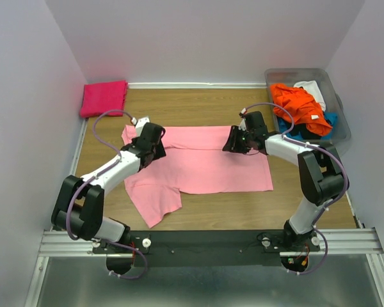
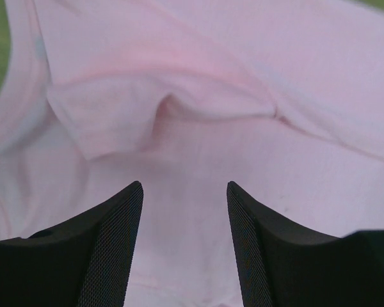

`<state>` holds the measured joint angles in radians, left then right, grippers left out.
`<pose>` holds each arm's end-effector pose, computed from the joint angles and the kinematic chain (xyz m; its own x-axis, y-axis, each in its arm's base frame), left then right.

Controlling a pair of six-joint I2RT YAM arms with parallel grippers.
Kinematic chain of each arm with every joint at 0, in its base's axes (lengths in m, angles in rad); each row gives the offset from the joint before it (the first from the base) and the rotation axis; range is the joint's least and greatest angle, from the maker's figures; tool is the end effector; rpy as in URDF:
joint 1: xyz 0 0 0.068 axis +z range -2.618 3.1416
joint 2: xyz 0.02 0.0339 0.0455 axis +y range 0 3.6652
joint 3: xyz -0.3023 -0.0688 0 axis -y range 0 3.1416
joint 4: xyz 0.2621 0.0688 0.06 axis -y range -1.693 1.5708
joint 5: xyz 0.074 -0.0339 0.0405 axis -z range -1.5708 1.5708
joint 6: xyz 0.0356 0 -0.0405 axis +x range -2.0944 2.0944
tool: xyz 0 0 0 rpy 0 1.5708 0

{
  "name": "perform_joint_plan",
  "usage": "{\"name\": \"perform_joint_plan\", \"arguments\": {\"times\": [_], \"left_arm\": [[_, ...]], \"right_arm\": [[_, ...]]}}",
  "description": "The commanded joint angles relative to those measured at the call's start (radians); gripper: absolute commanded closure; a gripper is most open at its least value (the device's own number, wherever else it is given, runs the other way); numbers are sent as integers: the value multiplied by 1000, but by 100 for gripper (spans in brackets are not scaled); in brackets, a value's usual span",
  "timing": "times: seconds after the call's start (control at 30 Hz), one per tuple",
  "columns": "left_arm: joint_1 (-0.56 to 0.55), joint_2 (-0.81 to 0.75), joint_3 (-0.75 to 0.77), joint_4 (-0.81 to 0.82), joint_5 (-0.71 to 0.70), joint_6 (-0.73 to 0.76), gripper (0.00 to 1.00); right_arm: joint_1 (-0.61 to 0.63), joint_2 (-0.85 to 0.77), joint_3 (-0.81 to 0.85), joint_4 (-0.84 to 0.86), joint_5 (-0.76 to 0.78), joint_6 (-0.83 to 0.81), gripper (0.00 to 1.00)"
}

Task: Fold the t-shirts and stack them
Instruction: Fold the tshirt

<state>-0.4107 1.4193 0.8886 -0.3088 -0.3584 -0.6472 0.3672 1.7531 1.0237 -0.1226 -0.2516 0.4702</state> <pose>0.2823 -0.1093 0.2515 -0.6403 -0.3370 -0.6902 -0.2845 0.9388 -0.1944 0.3530 0.1453 0.1992 -0.8531 0.1420 -0.5021 -0.1281 0.8758 0.4654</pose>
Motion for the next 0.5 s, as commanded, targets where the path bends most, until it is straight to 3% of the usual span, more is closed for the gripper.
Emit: {"name": "perform_joint_plan", "arguments": {"times": [0.0,0.2,0.47], "left_arm": [[-7,-28,-100,83,73,-173,36],[-2,-59,-243,276,26,-340,20],[36,-8,-252,379,-48,-368,20]], "right_arm": [[-2,-6,7,-17,-29,-15,53],[-2,6,13,-17,-44,-16,53],[-2,-30,-11,-17,-26,-21,53]]}}
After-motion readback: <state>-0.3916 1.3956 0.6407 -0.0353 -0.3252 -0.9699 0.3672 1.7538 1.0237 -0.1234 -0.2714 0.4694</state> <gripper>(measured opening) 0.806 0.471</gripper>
